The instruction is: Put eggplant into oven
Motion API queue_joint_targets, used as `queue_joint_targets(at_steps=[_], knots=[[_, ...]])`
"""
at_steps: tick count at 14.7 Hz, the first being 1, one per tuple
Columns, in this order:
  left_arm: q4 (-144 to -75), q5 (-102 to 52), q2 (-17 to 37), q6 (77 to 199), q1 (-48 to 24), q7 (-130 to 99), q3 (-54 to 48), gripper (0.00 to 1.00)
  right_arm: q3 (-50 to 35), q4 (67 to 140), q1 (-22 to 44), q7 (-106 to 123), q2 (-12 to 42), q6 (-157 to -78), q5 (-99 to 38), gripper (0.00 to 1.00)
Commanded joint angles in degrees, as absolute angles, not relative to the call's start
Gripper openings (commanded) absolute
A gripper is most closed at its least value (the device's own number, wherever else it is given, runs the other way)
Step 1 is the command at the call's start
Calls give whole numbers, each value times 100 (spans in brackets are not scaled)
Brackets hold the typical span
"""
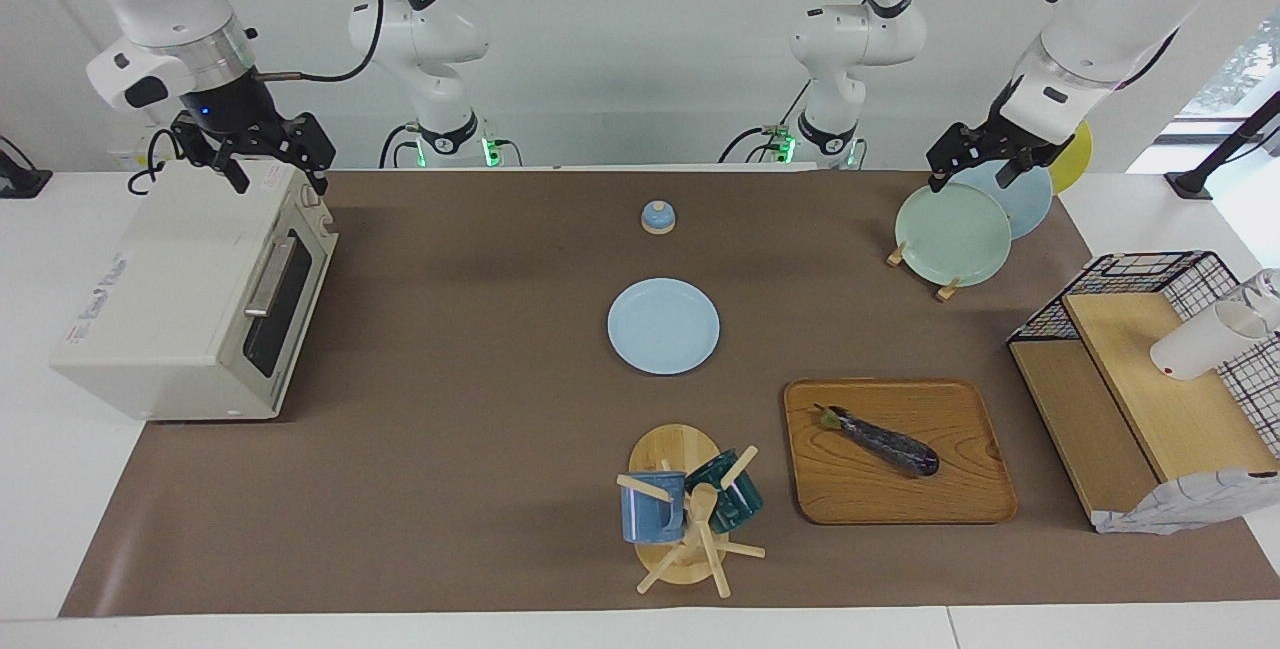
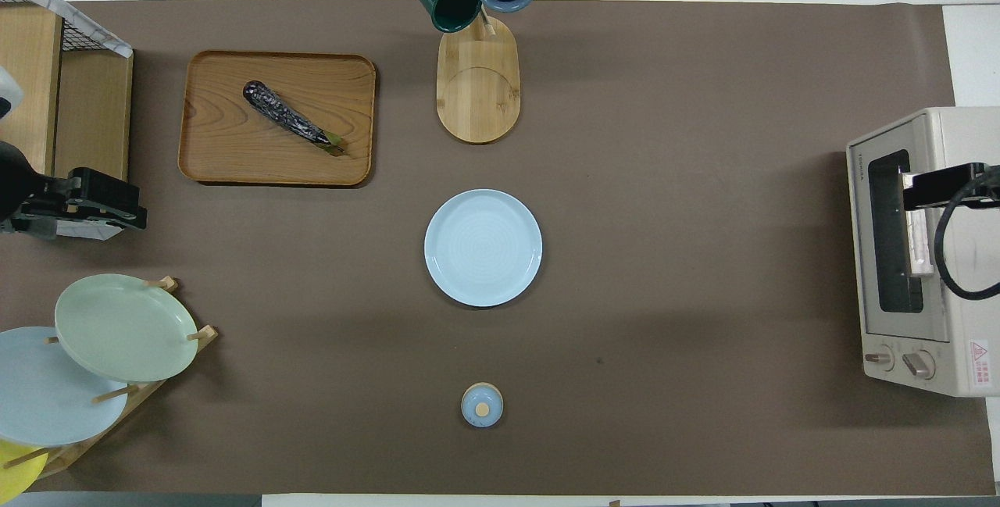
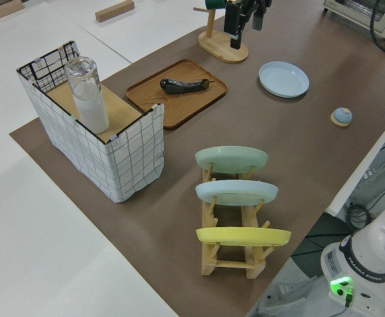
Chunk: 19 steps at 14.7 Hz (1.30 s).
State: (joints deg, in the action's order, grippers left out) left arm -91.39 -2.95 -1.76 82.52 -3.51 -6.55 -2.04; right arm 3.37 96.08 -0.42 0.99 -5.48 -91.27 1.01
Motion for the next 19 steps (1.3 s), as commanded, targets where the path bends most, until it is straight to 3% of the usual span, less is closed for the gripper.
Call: queue_joint_targets(at_steps=[1,14,19], knots=[[-9105,-193,-149,8348,-387,-615,-185,100,325,9686,-97,9,-598,-9167,-62,100],[-9316,-193,-158,8806,-316,-1167,-158,100,325,9686,-97,9,-598,-9167,-62,100],[-9194,-272,551,9368,-378,-2309,-167,100,325,9686,-97,9,-598,-9158,-62,100]])
